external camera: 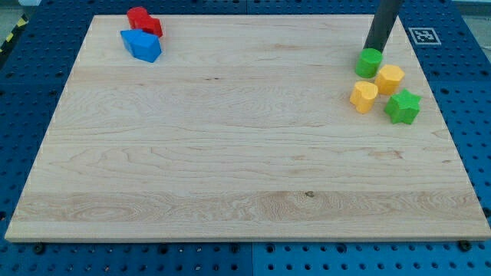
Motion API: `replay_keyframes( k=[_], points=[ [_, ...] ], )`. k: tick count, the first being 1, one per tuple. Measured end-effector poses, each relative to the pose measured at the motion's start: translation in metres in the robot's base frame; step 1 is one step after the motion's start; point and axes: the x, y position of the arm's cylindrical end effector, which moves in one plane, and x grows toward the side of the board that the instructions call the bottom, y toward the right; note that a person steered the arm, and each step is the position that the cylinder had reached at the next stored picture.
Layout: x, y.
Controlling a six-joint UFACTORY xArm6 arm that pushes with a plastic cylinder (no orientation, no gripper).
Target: Place the green circle left to the yellow hexagon
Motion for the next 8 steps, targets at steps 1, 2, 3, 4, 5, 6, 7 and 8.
replay_keyframes(
  k=[1,2,3,4,5,6,7,8],
  points=[
    [0.009,-0.002],
    [0.022,-0.012],
    [0.032,-0.026],
    [0.034,-0.038],
    [0.022,-0.067],
    [-0.011,-0.105],
    [-0.054,-0.145],
    [-0.081,-0.196]
  ],
)
